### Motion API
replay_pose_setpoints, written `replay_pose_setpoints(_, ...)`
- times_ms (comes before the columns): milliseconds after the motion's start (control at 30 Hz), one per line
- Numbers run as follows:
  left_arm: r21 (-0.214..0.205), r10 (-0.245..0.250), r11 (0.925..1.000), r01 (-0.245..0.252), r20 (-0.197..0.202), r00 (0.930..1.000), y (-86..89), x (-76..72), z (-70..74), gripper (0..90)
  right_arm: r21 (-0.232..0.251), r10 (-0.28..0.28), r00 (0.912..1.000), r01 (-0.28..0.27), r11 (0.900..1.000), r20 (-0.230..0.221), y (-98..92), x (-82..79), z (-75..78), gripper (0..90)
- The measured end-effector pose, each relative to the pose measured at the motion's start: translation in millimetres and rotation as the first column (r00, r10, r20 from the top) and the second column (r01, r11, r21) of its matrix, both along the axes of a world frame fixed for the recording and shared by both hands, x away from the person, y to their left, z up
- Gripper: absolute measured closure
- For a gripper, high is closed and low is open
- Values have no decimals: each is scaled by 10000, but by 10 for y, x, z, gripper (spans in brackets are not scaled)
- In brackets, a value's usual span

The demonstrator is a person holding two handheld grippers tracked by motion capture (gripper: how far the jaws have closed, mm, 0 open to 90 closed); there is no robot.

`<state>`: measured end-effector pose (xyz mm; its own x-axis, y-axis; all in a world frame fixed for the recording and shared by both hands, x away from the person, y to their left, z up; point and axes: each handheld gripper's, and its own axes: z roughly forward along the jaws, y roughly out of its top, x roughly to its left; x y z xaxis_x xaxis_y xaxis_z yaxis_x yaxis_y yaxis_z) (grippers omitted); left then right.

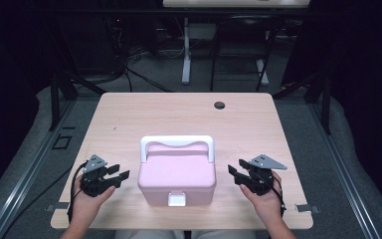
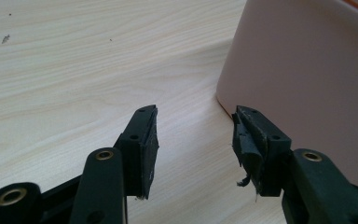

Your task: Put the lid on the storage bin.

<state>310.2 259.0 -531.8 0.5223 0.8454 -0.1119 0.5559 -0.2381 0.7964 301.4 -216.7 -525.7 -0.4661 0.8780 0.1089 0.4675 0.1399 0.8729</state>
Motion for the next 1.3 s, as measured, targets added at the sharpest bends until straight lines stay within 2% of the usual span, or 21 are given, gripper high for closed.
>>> replay_pose_setpoints(333, 66, -2, 10000, 3, -129, 9999, -27, -2, -69, 499, -350, 114, 9999, -119, 9993, -128, 60, 5, -76, 496)
replay_pose_setpoints(833, 204, -117, 9997, 124, -337, 9994, -87, 17, -157, 490, -485, 79, 9994, -95, 9988, -335, 86, 40, -165, 494)
replay_pose_setpoints(1300, 97, -64, 9999, 68, -432, 9990, -83, 28, -173, 470, -561, 128, 9988, -155, 9983, -476, 125, 43, -209, 477)
